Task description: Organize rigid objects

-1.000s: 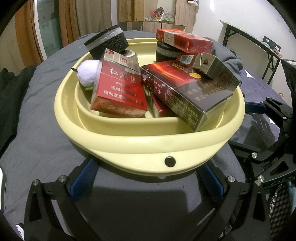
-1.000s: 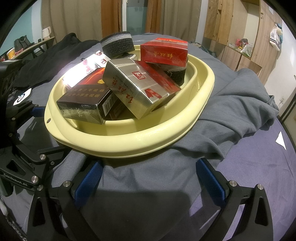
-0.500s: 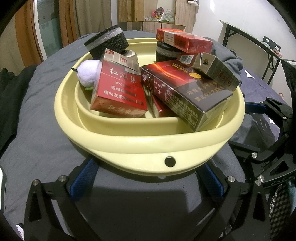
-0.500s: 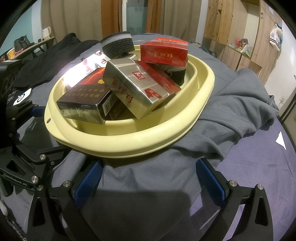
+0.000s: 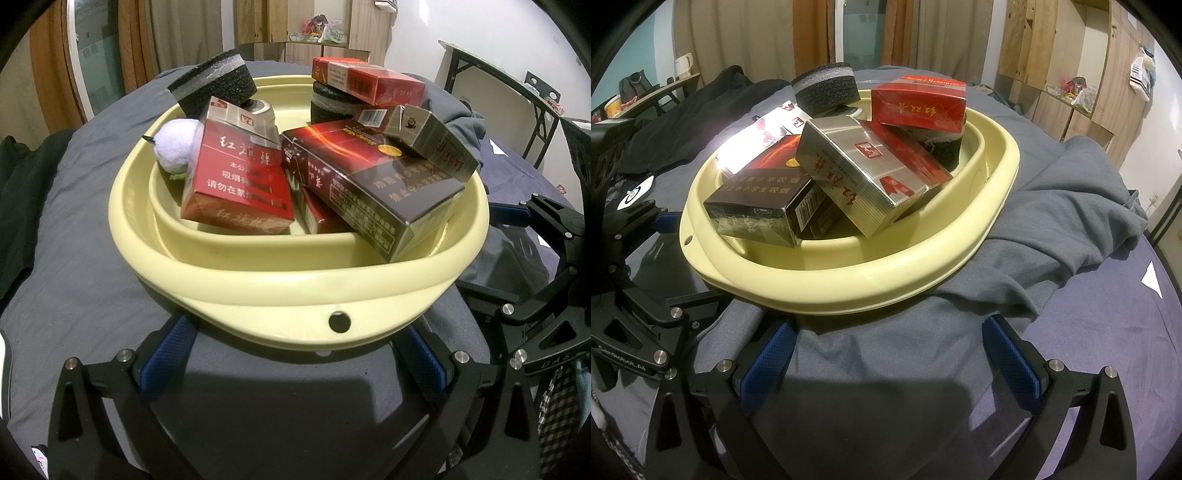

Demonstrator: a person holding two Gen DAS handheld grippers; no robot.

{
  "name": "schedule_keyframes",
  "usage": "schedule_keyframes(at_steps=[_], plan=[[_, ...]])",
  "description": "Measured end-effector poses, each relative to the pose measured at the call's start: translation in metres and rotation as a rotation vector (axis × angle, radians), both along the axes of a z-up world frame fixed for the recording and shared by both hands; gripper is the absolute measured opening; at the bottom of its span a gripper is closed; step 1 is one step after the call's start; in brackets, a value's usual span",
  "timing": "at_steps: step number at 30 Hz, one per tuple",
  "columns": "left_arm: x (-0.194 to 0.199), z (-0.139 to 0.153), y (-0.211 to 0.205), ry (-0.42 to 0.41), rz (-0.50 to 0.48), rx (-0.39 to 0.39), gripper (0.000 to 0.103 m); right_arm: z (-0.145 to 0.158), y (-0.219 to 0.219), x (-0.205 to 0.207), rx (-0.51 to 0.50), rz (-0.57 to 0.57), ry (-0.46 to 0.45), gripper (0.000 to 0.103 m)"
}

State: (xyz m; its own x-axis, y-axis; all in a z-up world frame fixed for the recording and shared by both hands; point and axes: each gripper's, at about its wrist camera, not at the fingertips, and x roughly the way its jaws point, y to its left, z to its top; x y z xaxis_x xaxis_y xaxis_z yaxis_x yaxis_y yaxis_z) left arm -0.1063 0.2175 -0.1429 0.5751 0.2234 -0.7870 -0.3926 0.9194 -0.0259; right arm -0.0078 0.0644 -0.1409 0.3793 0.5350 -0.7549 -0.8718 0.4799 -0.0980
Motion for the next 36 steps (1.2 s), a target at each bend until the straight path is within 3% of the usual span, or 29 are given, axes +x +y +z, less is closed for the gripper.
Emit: schedule_keyframes(at_steps=[36], plan=[[-0.0037,0.0008,0.0004,-0.003,0.001,0.000,0.103,0.0000,0.0000,0.0000,0.000,0.000,0.000,0.103]])
